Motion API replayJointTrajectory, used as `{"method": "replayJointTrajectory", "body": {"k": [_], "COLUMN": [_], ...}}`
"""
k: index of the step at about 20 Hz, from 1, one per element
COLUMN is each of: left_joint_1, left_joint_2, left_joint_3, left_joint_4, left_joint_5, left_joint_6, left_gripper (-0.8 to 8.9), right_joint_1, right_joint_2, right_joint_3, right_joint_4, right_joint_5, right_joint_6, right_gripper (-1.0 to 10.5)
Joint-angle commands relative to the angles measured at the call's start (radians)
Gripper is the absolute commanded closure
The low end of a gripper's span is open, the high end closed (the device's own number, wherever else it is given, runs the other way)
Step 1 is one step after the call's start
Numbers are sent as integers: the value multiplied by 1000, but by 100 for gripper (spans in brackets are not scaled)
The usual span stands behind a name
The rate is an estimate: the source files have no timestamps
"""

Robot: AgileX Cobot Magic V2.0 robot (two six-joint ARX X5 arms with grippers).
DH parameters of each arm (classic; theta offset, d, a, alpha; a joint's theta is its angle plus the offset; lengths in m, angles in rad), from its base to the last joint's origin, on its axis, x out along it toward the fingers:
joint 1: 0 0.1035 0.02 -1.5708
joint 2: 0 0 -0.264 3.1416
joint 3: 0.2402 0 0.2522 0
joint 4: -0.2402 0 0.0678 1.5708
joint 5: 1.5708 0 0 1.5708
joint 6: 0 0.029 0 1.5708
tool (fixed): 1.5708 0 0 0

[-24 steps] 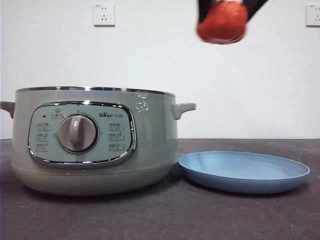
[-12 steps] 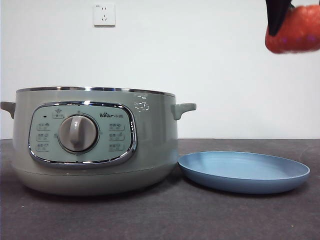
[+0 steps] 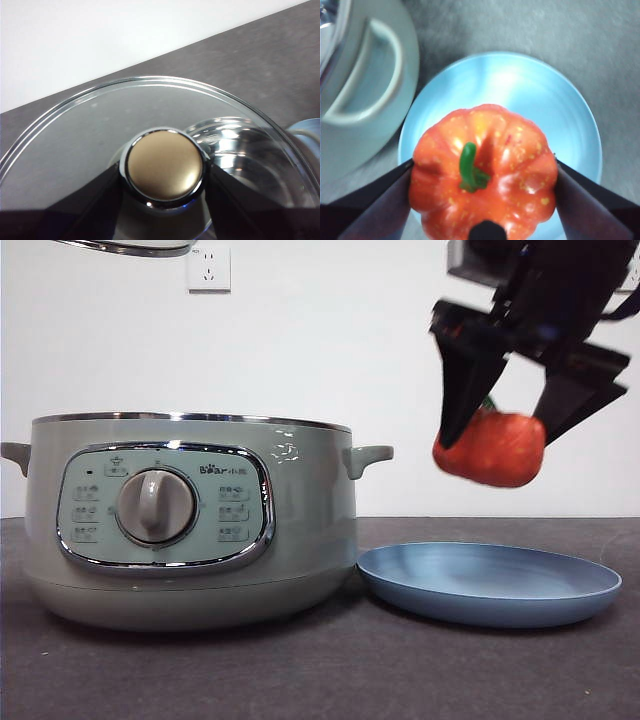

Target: Take the pumpkin out from the steamer,put the pumpkin in the blue plate,close the lid

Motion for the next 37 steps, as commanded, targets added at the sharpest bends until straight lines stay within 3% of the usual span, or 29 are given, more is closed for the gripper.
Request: {"method": "replayJointTrajectory", "body": {"k": [1, 13, 14, 17, 20, 37], "left_joint_1": [0, 0, 0, 0, 0, 0], "left_joint_2": [-10, -10, -10, -9, -9, 51], "left_joint_3": [10, 10, 10, 10, 10, 7], "left_joint_4": [58, 58, 58, 58, 58, 63], "left_joint_5": [21, 31, 31, 31, 31, 88], "left_joint_6": [2, 2, 2, 2, 2, 1], "left_gripper": [822, 822, 822, 822, 822, 822], "right_joint_1": [1, 0, 0, 0, 0, 0], "right_joint_2": [63, 284, 286, 286, 286, 193], "right_joint_3": [-7, -7, -7, -7, -6, -6], "right_joint_4": [32, 39, 39, 39, 39, -1], "right_joint_5": [-1, 0, 0, 3, 7, 6], "right_joint_6": [-9, -25, -24, -5, 3, 21], "right_gripper": [957, 935, 905, 600, 469, 441]}}
